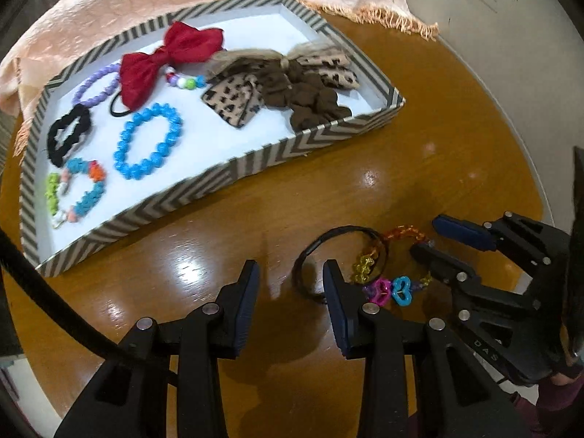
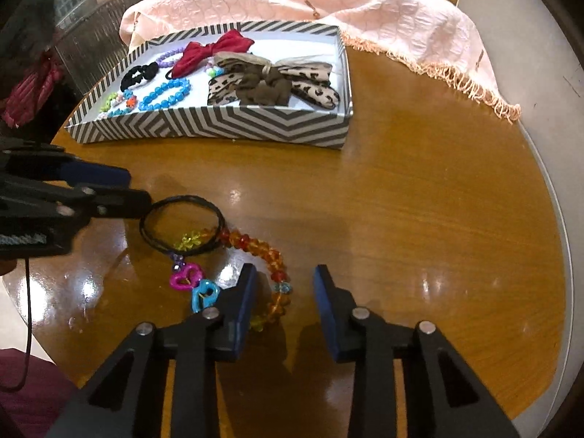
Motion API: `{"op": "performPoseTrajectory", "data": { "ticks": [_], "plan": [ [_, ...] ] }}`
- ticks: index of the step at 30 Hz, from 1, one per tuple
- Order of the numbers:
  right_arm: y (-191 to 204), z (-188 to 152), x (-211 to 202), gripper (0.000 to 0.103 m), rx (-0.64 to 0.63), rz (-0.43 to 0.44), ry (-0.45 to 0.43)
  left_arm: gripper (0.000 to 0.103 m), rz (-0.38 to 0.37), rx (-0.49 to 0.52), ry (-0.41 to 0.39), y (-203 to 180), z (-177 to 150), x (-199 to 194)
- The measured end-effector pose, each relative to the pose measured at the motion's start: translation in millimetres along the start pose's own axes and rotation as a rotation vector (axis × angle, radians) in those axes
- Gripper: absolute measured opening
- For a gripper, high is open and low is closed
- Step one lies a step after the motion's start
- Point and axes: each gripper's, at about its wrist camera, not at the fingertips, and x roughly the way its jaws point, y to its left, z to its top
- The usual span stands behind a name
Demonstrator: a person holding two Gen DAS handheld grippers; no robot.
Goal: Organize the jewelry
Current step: 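Grasp the black hair tie with the left tool while the right tool grasps the amber heart-charm bracelet, then carry the black hair tie with the left tool while the right tool carries the amber bracelet into the tray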
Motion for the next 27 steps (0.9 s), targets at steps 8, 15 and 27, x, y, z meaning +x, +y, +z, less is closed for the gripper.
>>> {"op": "performPoseTrajectory", "data": {
  "ticks": [8,15,27],
  "plan": [
    [-2.8,-1.2,-0.2,0.009,0.01,0.007,-0.023,0.013,0.021,0.077,-0.021,-24.3,3.3,12.8],
    [-13.1,4.5,-19.9,0.009,0.057,0.042,-0.058,0.0,-0.047,0.023,-0.017,-7.7,2.1,9.8],
    [-2.1,41.6,-72.8,0.009,0.007,0.085,-0.168,0.0,-0.042,-0.052,-0.144,39.2,0.1,-54.6]
  ]
}}
